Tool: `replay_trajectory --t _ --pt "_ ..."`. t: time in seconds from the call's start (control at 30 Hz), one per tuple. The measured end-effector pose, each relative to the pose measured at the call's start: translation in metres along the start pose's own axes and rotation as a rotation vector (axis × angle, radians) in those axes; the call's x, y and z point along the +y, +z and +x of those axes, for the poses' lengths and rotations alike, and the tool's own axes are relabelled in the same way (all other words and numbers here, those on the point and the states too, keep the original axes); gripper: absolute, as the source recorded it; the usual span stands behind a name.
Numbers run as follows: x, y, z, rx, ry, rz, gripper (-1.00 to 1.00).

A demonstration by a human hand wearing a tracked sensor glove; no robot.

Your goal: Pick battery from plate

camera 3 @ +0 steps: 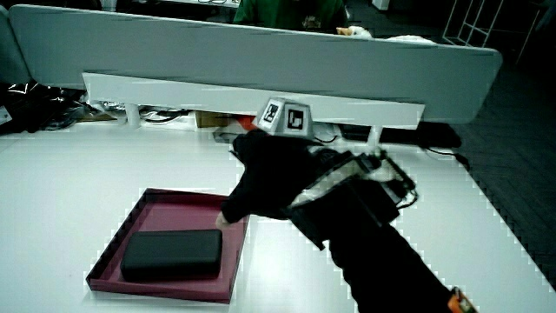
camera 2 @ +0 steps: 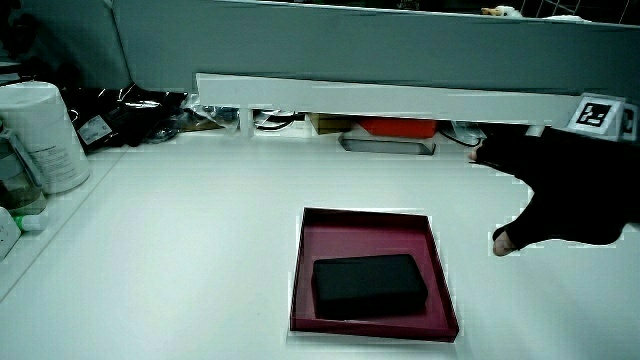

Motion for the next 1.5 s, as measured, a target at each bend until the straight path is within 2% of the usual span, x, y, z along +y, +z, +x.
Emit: replay_trajectory --t 0.07,0.1,0.2,0.37,0.4,0.5,0.57,0.6,0.63,0.67,0.7,0.8,0.93,1.07,1.1,1.4,1.47,1.5 --pt "0.008 -0.007 0.0 -0.012 -0.033 -0.027 0.0" --pt "0.014 -0.012 0.001 0.048 -0.04 -0.05 0.0" --pt "0.031 -0.024 0.002 0.027 -0.062 -0.073 0.0" --pt "0.065 -0.048 0.004 -0.009 -0.08 -0.148 0.0" --pt "0.068 -0.049 0.001 -0.021 -0.114 -0.162 0.0" --pt "0.085 -0.061 0.002 -0.007 -0.137 -0.199 0.0" --pt "0.096 -0.069 0.003 -0.023 -0.126 -0.207 0.0" --pt "0.095 -0.067 -0.006 -0.101 -0.117 -0.159 0.0" --pt "0.099 -0.069 -0.007 -0.102 -0.125 -0.159 0.0" --pt "0.102 -0.073 -0.007 -0.079 -0.11 -0.17 0.0" --pt "0.107 -0.078 -0.005 -0.092 -0.134 -0.172 0.0" --pt "0.121 -0.09 -0.003 -0.09 -0.156 -0.187 0.0" --pt "0.135 -0.104 0.0 -0.06 -0.162 -0.215 0.0" --pt "0.148 -0.121 0.006 -0.053 -0.193 -0.242 0.0" --pt "0.148 -0.122 0.004 -0.052 -0.181 -0.246 0.0" --pt "0.162 -0.141 0.007 -0.077 -0.219 -0.255 0.0" --pt "0.163 -0.146 0.007 -0.083 -0.22 -0.276 0.0" --pt "0.163 -0.147 0.004 -0.072 -0.201 -0.28 0.0"
